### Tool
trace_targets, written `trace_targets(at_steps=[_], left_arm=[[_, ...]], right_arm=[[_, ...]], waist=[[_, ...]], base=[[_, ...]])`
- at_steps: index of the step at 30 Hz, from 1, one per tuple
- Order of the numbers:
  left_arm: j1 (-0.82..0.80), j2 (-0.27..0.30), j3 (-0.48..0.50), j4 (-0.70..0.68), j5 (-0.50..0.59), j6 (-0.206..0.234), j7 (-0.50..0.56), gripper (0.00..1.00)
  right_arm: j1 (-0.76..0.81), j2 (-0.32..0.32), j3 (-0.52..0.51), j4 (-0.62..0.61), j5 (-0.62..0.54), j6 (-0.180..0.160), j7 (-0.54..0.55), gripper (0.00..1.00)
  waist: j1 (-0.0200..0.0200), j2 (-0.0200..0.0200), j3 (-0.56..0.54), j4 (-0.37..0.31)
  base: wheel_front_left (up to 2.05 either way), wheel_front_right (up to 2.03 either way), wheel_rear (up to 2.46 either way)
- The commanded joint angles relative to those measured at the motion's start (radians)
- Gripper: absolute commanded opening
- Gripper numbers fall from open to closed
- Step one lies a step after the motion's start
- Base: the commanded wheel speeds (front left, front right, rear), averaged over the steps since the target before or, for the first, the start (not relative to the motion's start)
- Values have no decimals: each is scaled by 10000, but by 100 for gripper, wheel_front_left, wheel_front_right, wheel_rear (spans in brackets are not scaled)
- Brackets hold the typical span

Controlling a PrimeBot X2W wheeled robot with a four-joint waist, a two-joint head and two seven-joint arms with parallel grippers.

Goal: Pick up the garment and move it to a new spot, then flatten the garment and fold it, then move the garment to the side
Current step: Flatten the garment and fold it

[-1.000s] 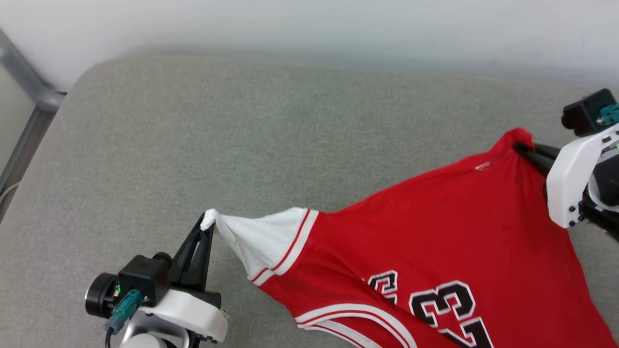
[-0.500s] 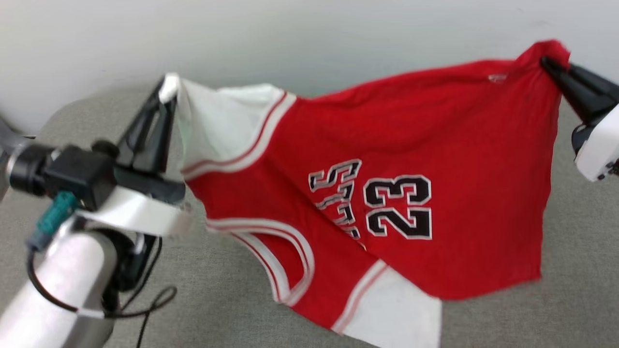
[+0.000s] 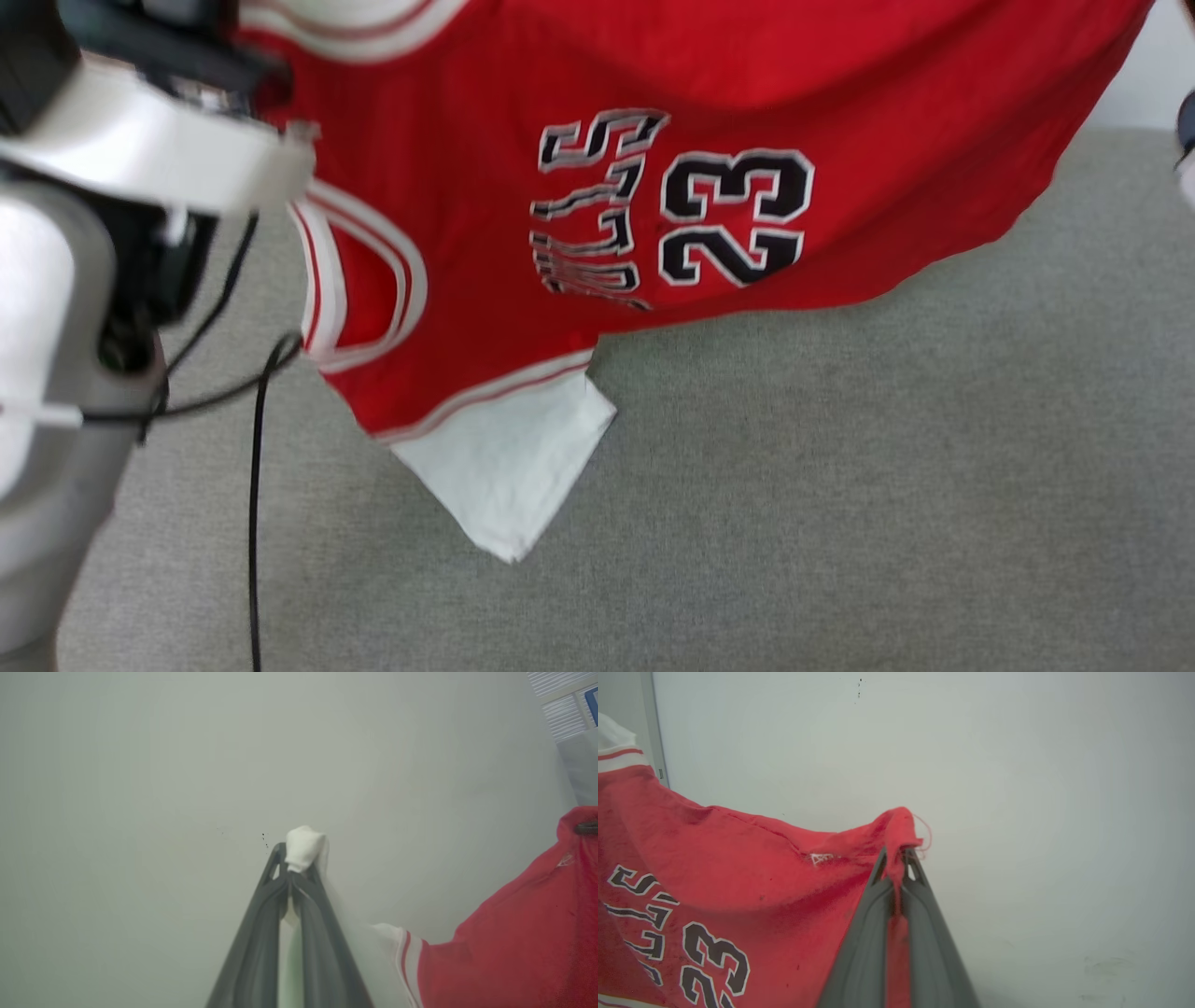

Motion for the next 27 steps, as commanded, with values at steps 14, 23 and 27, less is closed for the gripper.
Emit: trace_targets(at_steps=[14,23,27], left_arm=[[-5245,-594,66,2834,181,-1174,-51,0],[-8677,-925,-175,5381,510,-1797,-602,0],[-9765,-943,-440,6293,605,-1955,-765,0]], right_arm=[[-4785,671,15,1789,-1449,-8,130,0],[-7973,1324,232,4222,-2136,-8,-738,0],[-9041,1508,555,5183,-2450,-8,-1191,0]], waist=[[0,0,2762,-251],[0,0,3807,-419],[0,0,4158,-398]], base=[[0,0,0],[0,0,0],[0,0,0]])
